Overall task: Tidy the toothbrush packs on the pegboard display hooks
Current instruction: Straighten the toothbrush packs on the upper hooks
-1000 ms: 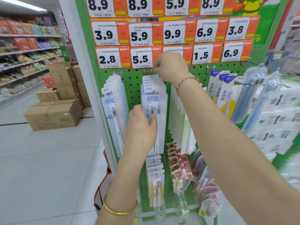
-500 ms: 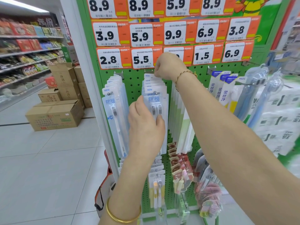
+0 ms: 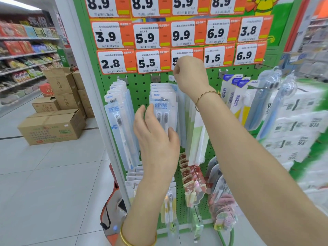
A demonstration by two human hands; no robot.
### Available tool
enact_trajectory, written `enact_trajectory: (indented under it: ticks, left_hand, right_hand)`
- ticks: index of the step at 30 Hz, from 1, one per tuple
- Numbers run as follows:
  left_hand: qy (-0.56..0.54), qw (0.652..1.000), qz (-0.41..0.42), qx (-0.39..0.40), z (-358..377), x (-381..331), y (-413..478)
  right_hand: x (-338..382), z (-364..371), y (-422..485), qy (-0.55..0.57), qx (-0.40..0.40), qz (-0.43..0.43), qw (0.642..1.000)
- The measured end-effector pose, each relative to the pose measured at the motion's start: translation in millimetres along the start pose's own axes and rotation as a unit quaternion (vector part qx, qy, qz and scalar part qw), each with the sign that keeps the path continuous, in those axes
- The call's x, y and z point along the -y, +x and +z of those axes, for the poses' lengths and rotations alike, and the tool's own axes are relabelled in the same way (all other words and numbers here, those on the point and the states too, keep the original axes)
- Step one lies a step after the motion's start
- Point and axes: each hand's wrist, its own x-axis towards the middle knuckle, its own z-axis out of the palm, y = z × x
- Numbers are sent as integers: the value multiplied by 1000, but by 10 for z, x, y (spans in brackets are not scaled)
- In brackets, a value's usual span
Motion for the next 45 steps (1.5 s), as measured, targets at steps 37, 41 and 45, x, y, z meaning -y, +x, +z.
enact_trajectory:
  ticks: [37,41,45]
  left_hand:
    - [-327,874,-275,232,617,-546,-1311]
    - [-335,871,-300,198,764,-568,-1415]
    - [-337,875,-296,179,840,-575,-1460]
  right_hand:
    - [-1735,-480,-2104,431,113,106,889]
    - [-2013,-276,-2531,416,178,162,877]
    - [-2104,-122,-2950,446,221,179,849]
